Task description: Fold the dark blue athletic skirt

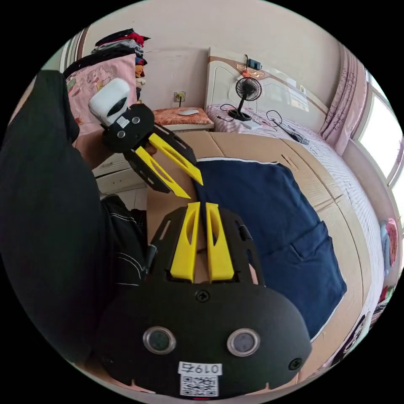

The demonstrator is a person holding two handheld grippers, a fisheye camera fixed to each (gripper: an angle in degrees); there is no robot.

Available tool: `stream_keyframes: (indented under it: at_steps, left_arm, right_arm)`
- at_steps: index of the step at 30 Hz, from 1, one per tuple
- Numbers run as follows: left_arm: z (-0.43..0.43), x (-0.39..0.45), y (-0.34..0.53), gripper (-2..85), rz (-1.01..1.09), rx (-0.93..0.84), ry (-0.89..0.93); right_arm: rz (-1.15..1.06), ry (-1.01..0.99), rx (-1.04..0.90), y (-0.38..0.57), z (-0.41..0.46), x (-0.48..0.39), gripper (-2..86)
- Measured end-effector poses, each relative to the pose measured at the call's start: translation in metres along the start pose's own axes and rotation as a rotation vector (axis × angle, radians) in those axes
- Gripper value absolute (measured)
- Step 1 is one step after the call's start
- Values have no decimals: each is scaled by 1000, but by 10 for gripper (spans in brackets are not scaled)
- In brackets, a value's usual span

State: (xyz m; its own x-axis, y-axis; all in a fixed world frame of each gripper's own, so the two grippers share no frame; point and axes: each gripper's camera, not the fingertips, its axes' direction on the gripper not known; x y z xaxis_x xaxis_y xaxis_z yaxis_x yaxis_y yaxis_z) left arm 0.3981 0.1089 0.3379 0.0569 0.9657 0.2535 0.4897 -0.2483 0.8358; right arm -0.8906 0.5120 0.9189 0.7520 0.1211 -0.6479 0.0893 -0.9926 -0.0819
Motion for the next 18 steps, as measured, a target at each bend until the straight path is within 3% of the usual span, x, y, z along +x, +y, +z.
stream_keyframes:
  at_steps: [5,11,18]
  left_arm:
    - [41,35,-1,67,92,-116,-70]
    - [80,66,6,52,219,-220,-87]
    - [120,93,8,23,253,-258,-119]
  right_arm:
    - [-130,223,-140,-13,-41,-48,51]
    - [-216,538,-121,-14,-100,-94,14]
    - [-186,430,-158,-26,-164,-88,37]
